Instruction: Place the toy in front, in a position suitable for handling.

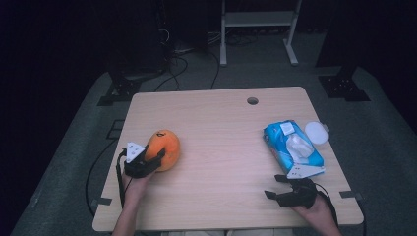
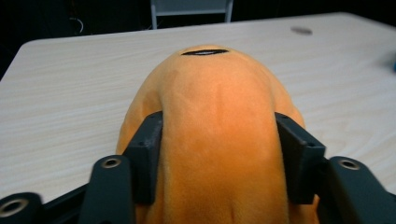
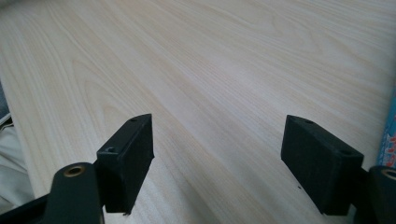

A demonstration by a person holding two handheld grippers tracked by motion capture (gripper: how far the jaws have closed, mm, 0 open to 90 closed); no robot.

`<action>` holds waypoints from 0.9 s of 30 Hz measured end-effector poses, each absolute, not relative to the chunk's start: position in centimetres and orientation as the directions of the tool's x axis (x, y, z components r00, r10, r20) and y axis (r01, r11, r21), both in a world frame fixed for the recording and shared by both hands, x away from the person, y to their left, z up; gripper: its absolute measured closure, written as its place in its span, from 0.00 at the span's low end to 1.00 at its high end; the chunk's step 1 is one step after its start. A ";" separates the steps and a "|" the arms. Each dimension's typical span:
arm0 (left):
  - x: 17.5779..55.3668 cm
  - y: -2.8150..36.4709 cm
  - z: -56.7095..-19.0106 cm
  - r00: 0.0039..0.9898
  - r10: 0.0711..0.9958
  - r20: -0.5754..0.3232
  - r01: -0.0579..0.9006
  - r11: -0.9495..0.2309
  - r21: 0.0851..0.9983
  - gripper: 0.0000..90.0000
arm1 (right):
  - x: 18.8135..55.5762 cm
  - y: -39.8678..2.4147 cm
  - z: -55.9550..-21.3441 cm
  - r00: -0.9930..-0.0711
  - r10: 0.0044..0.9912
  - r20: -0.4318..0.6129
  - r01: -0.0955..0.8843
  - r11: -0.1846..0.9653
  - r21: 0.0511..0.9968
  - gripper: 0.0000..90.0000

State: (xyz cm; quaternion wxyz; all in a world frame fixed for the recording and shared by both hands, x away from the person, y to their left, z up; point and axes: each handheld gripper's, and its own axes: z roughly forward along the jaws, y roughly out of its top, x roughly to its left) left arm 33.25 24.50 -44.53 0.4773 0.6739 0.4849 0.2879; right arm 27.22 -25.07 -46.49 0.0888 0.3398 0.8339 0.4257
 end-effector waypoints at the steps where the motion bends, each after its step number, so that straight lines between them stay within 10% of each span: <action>1: 33.2 24.5 -44.5 0.364 0.928 -0.075 0.379 -0.074 0.923 0.50 | 27.2 -25.1 -46.5 -0.753 0.642 0.141 0.491 0.407 0.770 0.27; 12: 32.9 25.7 -43.7 0.345 0.913 -0.215 0.338 0.093 0.937 0.53 | 27.1 -25.3 -46.4 -0.747 0.649 0.144 0.494 0.397 0.774 0.27; 27: 30.7 19.6 -40.8 0.542 0.824 -0.165 0.230 0.043 0.972 0.52 | 27.1 -25.5 -46.4 -0.742 0.655 0.143 0.496 0.392 0.775 0.27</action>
